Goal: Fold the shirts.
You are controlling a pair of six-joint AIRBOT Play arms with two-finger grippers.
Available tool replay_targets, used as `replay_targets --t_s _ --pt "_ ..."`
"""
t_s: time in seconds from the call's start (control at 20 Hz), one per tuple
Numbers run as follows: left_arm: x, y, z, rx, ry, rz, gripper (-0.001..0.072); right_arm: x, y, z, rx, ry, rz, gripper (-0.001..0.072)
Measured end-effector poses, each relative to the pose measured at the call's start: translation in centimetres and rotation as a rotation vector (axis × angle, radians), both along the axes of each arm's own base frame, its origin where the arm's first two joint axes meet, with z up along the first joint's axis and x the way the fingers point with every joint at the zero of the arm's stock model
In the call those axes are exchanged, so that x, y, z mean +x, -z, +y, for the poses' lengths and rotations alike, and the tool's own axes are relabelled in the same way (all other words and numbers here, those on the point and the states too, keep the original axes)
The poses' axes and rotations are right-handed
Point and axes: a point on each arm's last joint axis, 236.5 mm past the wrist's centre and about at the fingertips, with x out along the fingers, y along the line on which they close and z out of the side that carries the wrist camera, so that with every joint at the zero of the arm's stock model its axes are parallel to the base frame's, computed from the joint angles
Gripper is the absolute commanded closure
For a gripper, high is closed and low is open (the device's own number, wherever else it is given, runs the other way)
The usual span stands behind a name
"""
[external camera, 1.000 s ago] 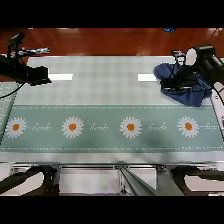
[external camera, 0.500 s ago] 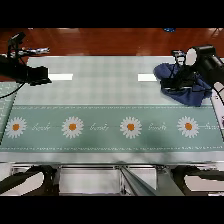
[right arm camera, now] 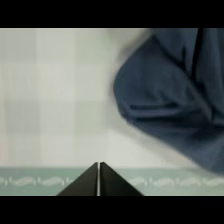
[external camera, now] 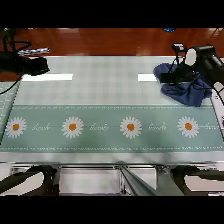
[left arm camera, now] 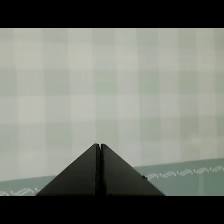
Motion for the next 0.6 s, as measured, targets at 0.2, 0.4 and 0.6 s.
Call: replay_targets --t_s 0.2,0.4,0.6 --pt "3.0 -0.4 0.9 0.004 -0.051 -0.099 0.0201 3.9 -2.0 -3.3 -0.106 0.070 -0.189 0.0296" --pt "4.7 2.1 1.7 0.014 -0.076 -0.085 0.0201 6.6 -3.6 -10.1 -0.182 0.229 -0.326 0.0300" --pt "5.4 4.6 2.1 0.016 -0.084 -0.047 0.0202 7.5 -0.3 -16.1 -0.122 0.370 -0.318 0.0306"
